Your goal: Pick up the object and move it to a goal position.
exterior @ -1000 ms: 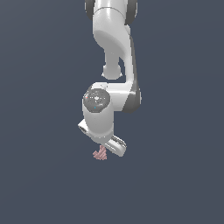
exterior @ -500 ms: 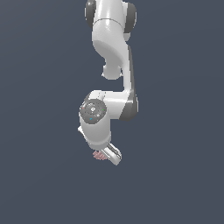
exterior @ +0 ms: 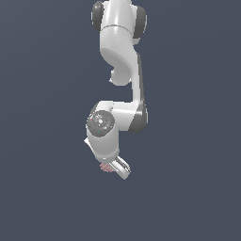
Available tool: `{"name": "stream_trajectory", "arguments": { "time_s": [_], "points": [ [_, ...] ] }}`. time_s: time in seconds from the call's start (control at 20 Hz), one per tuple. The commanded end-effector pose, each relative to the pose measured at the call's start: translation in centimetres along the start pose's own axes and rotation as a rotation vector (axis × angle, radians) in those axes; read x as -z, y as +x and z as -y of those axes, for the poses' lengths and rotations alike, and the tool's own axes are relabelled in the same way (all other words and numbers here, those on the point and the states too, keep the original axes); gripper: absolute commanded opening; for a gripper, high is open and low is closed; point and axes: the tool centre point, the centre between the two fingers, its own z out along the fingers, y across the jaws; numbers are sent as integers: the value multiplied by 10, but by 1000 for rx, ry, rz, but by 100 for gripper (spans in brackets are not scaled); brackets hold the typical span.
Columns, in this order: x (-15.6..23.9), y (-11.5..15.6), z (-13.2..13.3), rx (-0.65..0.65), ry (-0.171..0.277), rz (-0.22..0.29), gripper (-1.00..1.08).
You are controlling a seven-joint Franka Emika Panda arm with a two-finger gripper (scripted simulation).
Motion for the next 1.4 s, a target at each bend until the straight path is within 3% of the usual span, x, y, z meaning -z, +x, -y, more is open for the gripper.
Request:
{"name": "stream_trajectory", "arguments": {
  "time_s": [0.0,0.25,0.55,0.6,1.35],
  "points": [
    [-14,-1,-1,-1,-1,1,100],
    [-37,-1,-1,-3,-1,1,100],
    [-38,0,0,-3,-1,1,100],
    [-38,0,0,-3,-1,1,-100],
    [-31,-4,4,-3,1,-1,-100]
  ]
}}
